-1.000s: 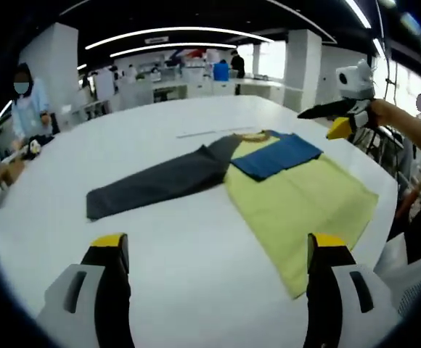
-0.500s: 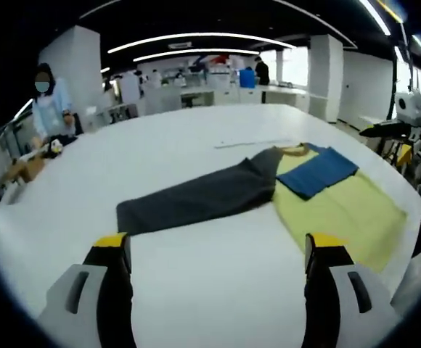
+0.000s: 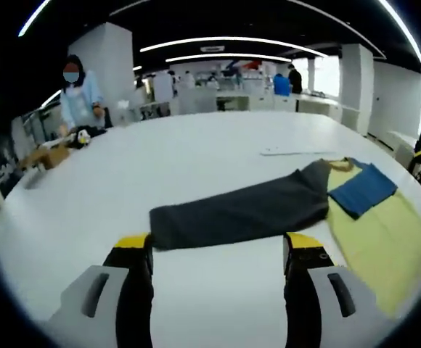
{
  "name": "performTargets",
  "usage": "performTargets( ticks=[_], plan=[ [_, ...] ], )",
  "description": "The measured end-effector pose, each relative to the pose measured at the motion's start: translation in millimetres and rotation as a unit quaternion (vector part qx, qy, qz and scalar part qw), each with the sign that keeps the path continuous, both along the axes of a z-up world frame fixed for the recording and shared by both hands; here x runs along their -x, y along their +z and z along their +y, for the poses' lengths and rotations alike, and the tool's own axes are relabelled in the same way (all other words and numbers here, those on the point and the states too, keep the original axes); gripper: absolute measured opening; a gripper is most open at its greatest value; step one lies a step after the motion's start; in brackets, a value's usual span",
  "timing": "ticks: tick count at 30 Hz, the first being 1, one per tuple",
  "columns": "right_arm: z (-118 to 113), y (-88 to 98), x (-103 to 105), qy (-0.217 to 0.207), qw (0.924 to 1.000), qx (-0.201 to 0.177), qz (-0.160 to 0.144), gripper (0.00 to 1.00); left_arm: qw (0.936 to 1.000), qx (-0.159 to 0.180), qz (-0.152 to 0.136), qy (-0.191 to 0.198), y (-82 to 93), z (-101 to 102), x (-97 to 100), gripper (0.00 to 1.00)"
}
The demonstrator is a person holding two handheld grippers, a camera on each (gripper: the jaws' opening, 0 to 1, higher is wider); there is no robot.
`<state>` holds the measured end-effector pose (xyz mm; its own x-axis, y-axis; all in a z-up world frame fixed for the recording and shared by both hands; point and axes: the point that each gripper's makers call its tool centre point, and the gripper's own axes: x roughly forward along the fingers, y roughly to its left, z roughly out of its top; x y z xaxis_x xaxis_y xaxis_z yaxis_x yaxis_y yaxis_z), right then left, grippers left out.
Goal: Fold the garment on the visible template until the final outline fits inside the template.
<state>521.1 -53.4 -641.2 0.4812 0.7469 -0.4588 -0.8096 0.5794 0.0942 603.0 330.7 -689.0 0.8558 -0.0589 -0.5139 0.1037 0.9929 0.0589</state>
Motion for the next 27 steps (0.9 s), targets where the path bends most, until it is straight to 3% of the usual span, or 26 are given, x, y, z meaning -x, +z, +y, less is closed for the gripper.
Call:
performTargets(
  ticks=[13,27],
  plan=[
    [-6,-4.9,18,-0.002,1.0,-0.007,0.004,0.99,0.9969,-0.011,0.032,0.071,-36.8,41,-18.2,0.46],
    [-21,-19.1,28,-0.024,0.9994,0.019,0.018,0.99,0.9937,-0.02,0.059,0.093,-66.0,49,-34.8,0.33]
  ],
)
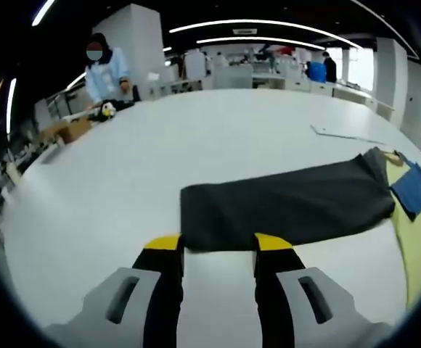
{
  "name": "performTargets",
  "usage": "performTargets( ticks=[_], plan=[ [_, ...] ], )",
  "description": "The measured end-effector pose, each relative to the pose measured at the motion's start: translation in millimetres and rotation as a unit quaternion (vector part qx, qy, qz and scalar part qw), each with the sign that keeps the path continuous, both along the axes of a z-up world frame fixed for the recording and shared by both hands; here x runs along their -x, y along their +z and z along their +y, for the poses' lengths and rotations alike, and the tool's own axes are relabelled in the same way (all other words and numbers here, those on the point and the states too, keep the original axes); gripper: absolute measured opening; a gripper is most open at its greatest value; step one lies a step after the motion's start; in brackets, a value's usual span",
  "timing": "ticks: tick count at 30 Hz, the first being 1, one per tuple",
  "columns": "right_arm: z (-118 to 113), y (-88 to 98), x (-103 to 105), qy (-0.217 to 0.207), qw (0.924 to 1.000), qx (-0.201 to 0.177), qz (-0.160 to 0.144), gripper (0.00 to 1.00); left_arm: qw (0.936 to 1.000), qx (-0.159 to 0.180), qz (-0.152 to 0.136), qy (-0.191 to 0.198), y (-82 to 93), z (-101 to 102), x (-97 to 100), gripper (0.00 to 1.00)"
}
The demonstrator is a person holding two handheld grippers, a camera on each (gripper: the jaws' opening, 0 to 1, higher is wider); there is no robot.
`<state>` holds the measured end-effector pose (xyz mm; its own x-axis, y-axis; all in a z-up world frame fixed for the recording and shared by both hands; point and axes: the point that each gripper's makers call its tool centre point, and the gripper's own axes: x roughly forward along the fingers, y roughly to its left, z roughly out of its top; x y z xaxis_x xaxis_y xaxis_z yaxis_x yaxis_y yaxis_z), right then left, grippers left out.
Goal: Fold the garment on the visible template until the final outline fits inside the template.
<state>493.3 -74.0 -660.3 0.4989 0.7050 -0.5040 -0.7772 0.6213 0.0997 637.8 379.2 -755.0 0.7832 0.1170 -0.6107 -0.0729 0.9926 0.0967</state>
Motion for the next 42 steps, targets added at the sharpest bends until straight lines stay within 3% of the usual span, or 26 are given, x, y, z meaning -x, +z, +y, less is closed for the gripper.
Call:
performTargets(
  ticks=[5,12,17,20,21,24,35,42],
  plan=[
    [0,-0.7,1,-0.009,1.0,-0.002,0.0,0.97,0.9999,-0.004,0.006,0.01,-5.8,5,2.1,0.28],
    [0,-8.8,5,-0.01,0.9999,0.011,0.007,0.97,0.9997,-0.016,-0.003,0.02,-4.8,14,0.7,0.29],
    [1,-9.2,6,-0.01,0.9999,0.011,0.008,0.96,0.9996,0.001,-0.01,0.026,-5.8,14,-1.6,0.26],
    [1,-10.3,7,-0.011,0.9998,0.014,0.008,0.95,0.9952,0.05,-0.008,0.084,-8.9,17,2.7,0.24],
    [1,-10.8,7,-0.012,0.9998,0.015,0.008,0.95,0.9947,0.057,-0.011,0.085,-9.2,17,2.1,0.24],
    [0,-12.9,9,-0.015,0.9997,0.016,0.01,0.94,0.995,0.049,-0.016,0.085,-8.3,18,1.0,0.21],
    [-5,-13.7,10,-0.026,0.9994,0.021,0.009,0.93,0.9875,0.071,-0.021,0.139,-4.4,23,4.7,0.02],
    [-7,-14.4,10,-0.031,0.9992,0.026,0.006,0.92,0.9869,0.084,-0.032,0.134,-0.4,21,-1.2,0.0]
  ],
)
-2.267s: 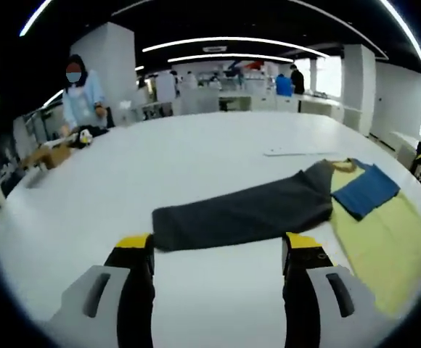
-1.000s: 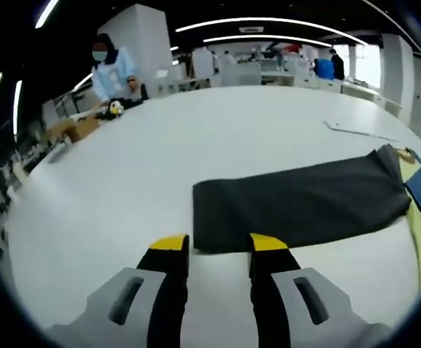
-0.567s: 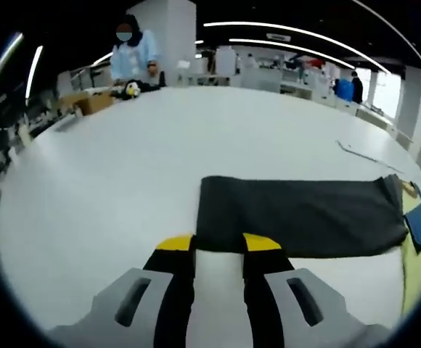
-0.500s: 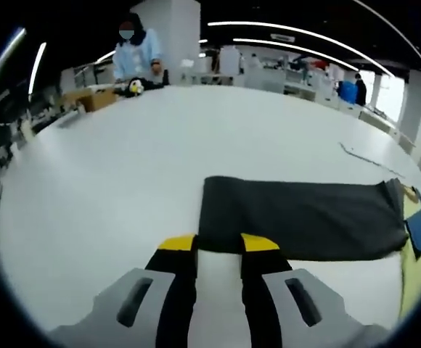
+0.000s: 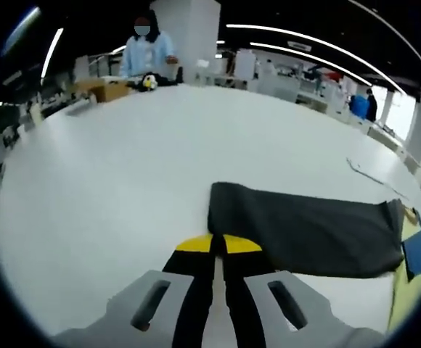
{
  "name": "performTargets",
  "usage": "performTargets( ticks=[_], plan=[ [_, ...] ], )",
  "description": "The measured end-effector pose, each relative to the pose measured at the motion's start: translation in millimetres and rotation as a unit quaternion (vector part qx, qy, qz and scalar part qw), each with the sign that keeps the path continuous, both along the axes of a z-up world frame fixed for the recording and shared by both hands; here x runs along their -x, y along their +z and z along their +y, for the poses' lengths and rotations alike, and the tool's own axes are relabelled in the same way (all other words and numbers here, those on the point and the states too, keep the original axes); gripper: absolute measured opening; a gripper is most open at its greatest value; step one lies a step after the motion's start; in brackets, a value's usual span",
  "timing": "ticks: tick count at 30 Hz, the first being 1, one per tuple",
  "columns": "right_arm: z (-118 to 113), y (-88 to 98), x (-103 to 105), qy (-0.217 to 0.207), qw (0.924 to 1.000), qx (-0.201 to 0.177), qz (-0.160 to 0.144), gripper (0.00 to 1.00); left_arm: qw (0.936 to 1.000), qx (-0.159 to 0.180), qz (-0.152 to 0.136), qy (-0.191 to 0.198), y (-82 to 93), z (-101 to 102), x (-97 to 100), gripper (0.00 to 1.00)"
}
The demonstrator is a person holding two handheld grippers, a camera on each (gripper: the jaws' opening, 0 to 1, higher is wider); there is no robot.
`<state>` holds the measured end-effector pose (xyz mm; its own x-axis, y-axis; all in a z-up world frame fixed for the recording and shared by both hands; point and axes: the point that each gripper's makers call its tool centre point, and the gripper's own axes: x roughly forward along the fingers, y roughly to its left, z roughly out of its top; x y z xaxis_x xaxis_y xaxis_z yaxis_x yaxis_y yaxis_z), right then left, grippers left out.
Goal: Fold the garment on the visible template until the final outline fits inside the template.
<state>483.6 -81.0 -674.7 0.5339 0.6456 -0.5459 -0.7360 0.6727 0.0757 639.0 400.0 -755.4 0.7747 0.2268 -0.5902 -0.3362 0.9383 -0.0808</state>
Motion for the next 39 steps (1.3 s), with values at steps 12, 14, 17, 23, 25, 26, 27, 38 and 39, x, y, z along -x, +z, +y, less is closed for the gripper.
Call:
performTargets(
  ticks=[12,14,17,23,25,26,27,38,39],
  plan=[
    [-1,2.8,1,-0.002,1.0,-0.002,-0.005,0.93,0.9986,-0.011,-0.024,-0.046,23.7,-18,-10.9,0.0],
    [-1,4.3,1,-0.002,1.0,-0.004,-0.007,0.93,0.9976,-0.019,-0.028,-0.061,29.4,-24,-13.6,0.0],
    [-1,5.8,2,-0.003,0.9999,-0.006,-0.009,0.93,0.9965,-0.008,-0.044,-0.07,38.6,-34,-18.1,0.0],
    [-3,7.1,4,-0.004,0.9999,-0.009,-0.01,0.94,0.9922,-0.021,-0.058,-0.109,55.9,-59,-23.8,0.0],
    [-4,7.7,5,-0.003,0.9999,-0.009,-0.012,0.94,0.9914,-0.008,-0.066,-0.112,60.8,-68,-24.2,0.0],
    [-4,7.6,6,-0.004,0.9999,-0.009,-0.011,0.95,0.9912,-0.007,-0.068,-0.113,62.4,-70,-24.6,0.0],
    [-4,7.4,6,-0.004,0.9999,-0.009,-0.011,0.95,0.9908,-0.008,-0.069,-0.117,64.2,-73,-25.5,0.0],
    [-9,6.6,10,-0.007,0.9999,-0.004,-0.011,0.95,0.9816,0.041,-0.107,-0.152,90.1,-129,-31.5,0.0],
    [-9,6.8,10,-0.008,0.9999,-0.005,-0.012,0.95,0.9806,0.045,-0.111,-0.155,92.4,-133,-32.3,0.0]
  ],
)
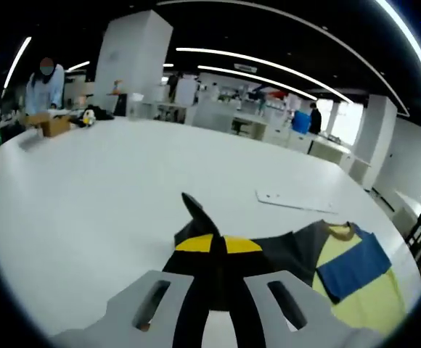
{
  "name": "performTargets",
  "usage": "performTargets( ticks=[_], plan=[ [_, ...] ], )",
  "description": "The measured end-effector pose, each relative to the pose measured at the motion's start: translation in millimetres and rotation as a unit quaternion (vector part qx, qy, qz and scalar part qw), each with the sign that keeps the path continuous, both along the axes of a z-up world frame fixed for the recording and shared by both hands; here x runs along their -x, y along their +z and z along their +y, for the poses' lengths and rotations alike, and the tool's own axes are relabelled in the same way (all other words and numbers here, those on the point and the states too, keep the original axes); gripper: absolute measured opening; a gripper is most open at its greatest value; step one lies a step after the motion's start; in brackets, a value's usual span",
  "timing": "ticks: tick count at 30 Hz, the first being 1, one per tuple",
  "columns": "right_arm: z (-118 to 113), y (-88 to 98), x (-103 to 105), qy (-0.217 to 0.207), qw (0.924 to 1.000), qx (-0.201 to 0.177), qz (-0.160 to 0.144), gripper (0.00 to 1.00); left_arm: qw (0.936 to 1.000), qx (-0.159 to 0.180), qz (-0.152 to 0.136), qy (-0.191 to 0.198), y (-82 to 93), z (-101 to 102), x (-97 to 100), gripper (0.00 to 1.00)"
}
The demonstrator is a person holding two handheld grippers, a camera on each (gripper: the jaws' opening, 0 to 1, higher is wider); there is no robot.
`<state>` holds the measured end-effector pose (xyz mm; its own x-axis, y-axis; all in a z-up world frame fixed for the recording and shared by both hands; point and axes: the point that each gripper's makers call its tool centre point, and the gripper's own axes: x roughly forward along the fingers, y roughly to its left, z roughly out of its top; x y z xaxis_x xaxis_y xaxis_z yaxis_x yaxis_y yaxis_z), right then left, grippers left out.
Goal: Fold the garment on the visible template until the final outline fits inside the template.
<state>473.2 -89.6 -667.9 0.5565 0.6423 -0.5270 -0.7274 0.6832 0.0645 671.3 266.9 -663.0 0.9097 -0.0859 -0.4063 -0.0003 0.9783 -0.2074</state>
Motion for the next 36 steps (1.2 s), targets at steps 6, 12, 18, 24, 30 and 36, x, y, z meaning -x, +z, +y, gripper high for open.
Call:
performTargets(
  ticks=[6,12,18,24,30,36],
  plan=[
    [1,-0.7,0,0.002,1.0,0.002,0.0,0.95,0.9992,0.026,-0.02,-0.022,15.0,-30,-6.6,0.0],
    [1,-2.1,1,0.004,1.0,0.004,0.001,0.95,0.9965,0.063,-0.037,-0.04,26.3,-64,-12.8,0.0],
    [0,-3.5,1,0.004,1.0,0.008,0.002,0.95,0.994,0.081,-0.043,-0.06,30.2,-98,-20.6,0.0],
    [-2,-4.3,1,0.003,1.0,0.008,0.004,0.96,0.9898,0.107,-0.051,-0.079,35.8,-134,-26.6,0.0],
    [-4,-6.1,3,0.001,0.9999,0.009,0.006,0.96,0.984,0.13,-0.06,-0.107,42.2,-178,-30.3,0.0],
    [-8,-8.8,3,-0.005,0.9999,0.011,0.008,0.96,0.9783,0.15,-0.06,-0.13,43.6,-215,-31.1,0.0]
  ],
)
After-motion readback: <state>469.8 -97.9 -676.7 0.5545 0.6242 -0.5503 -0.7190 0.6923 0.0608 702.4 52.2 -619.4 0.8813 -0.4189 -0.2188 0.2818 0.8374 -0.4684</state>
